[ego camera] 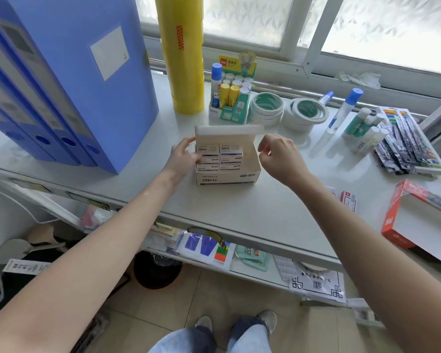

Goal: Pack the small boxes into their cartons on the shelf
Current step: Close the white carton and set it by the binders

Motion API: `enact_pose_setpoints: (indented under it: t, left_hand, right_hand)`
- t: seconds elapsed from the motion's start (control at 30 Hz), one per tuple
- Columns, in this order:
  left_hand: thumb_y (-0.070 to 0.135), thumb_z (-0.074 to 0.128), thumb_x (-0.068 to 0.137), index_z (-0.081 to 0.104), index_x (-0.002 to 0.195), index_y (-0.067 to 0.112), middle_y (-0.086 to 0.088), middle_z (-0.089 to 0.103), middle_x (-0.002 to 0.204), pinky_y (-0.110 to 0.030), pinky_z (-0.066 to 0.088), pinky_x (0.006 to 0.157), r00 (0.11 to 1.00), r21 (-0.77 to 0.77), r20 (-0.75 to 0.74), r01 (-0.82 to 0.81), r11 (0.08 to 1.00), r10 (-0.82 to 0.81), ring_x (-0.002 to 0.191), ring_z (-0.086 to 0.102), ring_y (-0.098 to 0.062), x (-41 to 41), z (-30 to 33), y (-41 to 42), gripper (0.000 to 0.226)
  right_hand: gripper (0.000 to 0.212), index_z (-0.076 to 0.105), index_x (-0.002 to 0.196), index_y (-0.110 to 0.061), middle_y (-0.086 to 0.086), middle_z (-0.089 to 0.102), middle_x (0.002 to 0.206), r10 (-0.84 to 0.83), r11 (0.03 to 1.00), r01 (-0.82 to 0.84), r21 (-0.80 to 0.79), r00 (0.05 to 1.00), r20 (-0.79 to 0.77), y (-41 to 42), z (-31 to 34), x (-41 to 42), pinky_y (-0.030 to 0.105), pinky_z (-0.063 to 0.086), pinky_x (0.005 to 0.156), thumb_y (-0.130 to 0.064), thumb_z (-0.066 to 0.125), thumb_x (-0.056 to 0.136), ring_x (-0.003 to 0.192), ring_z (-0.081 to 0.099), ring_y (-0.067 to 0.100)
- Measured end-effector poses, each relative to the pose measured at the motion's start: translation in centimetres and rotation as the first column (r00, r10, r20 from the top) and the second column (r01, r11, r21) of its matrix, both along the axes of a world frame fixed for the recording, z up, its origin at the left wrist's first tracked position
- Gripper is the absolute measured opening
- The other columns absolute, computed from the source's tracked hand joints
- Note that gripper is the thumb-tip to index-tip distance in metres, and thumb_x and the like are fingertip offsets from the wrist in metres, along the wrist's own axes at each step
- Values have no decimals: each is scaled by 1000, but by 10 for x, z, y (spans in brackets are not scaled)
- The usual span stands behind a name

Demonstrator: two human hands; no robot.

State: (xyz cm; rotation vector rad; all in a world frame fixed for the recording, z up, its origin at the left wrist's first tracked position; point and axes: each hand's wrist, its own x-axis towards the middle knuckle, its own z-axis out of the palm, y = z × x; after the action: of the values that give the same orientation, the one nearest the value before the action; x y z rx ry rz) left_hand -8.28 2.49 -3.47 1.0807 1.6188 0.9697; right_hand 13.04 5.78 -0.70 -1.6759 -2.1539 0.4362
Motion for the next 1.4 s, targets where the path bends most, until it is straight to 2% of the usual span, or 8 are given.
enact_pose_setpoints:
  t: [0.1, 0.3, 0.43, 0.67, 1.03, 1.17, 1.3, 1.4]
  left_hand:
    - [14, 42, 78, 53, 125, 33, -8, 36, 141, -35, 34, 108, 999, 5, -42, 8, 1000, -8, 128, 43, -29, -2, -6, -8, 52]
    - [6, 28, 91, 61, 121, 25, -3, 42, 128, -34, 30, 114, 997, 129, -70, -30, 991, 39, 120, 42, -13, 1, -9, -24, 48]
    - [20, 37, 97, 58, 126, 24, -1, 32, 148, -28, 23, 114, 996, 187, -90, 44, 981, -28, 138, 29, -13, 3, -9, -35, 36]
    - [28, 62, 87, 58, 127, 24, -1, 37, 149, -27, 22, 108, 872, 308, -487, 222, 925, -47, 138, 31, -20, 7, -11, -40, 40]
    - [19, 58, 89, 63, 122, 17, -2, 53, 139, -30, 26, 114, 848, 361, -530, 198, 911, 26, 136, 37, -19, 13, -18, -39, 33]
    - [37, 45, 92, 36, 143, 17, -3, 26, 157, -44, 8, 119, 646, 281, -763, 366, 887, -25, 147, 15, -20, 19, -17, -41, 56]
    - [55, 29, 93, -2, 150, 16, -3, -4, 161, -40, -4, 118, 374, 47, -915, 468, 882, -150, 148, -6, -15, 26, -24, -41, 76]
    - [61, 24, 91, -3, 150, 16, -2, -4, 161, -42, -3, 118, 315, -1, -934, 463, 887, -165, 148, -5, -14, 26, -28, -40, 79]
  right_hand:
    - [31, 55, 111, -4, 13, 68, 97, -70, 995, 65, -70, 995, -70, -6, -3, 7, 33, 39, 76, -2, 46, 81, 99, 58, 33]
    - [63, 37, 135, -14, 6, 55, 96, 53, 989, -83, -126, 973, -225, -23, -5, 5, 35, 47, 83, -2, 57, 76, 86, 58, 26]
    - [40, 58, 119, -16, 9, 61, 103, 85, 994, -96, -46, 976, -199, -26, -9, 3, 34, 49, 82, -13, 64, 79, 86, 60, 24]
    - [21, 67, 103, -13, 9, 66, 97, 53, 996, -37, 79, 976, -211, -24, -13, -3, 37, 52, 81, -13, 65, 83, 75, 58, 15]
    - [20, 71, 101, -21, 9, 60, 92, 33, 994, -25, 106, 997, -73, -30, -22, 3, 38, 46, 83, -18, 59, 85, 94, 56, 27]
    - [42, 59, 125, -21, 12, 51, 124, 100, 984, -105, 145, 994, 41, -33, -22, 2, 45, 44, 95, -23, 58, 83, 118, 45, 30]
    - [68, 17, 150, -15, 4, 12, 161, 308, 949, -316, -1, 924, 227, -38, -29, -9, 51, 10, 120, -38, 45, 93, 149, 7, 20]
    - [68, 4, 151, -13, 1, -1, 162, 345, 938, -337, -78, 891, 294, -41, -36, -14, 50, -4, 119, -44, 32, 97, 149, -5, 15]
